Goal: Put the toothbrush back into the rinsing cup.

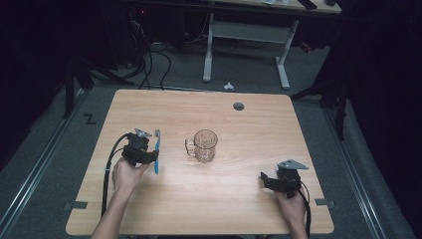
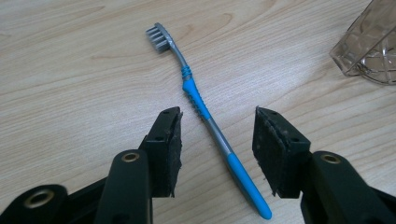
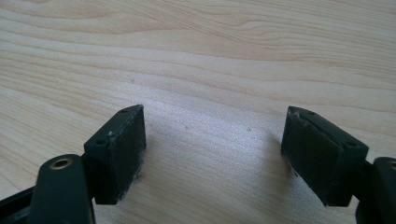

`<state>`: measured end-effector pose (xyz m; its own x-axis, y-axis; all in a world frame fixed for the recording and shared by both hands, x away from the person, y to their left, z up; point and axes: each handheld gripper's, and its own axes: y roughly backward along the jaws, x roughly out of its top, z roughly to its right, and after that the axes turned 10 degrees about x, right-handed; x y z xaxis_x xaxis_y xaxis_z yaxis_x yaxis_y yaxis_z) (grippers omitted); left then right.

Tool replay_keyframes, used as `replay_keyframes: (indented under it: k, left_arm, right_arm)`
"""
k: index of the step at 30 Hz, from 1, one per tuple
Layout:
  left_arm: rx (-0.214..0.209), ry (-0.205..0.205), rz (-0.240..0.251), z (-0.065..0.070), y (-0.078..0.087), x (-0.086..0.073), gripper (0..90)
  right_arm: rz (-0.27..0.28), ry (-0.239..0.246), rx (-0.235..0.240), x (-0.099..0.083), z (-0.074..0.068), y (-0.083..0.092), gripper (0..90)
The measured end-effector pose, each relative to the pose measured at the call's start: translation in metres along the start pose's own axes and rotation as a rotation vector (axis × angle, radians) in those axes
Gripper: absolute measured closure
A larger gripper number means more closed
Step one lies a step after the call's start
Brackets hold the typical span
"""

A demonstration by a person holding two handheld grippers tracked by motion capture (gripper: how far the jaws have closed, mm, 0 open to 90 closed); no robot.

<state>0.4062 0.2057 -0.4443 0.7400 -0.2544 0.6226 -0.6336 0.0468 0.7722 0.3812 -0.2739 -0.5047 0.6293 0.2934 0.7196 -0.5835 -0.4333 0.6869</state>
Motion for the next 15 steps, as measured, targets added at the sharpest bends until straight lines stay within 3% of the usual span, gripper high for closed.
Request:
replay_keyframes:
  k: [15]
  left_arm:
    - [0.016,-0.015,-0.027,-0.001,-0.005,0.016,51.6]
  right_arm:
    - [-0.001,-0.001,0.0,0.0,0.0,0.0,22.1]
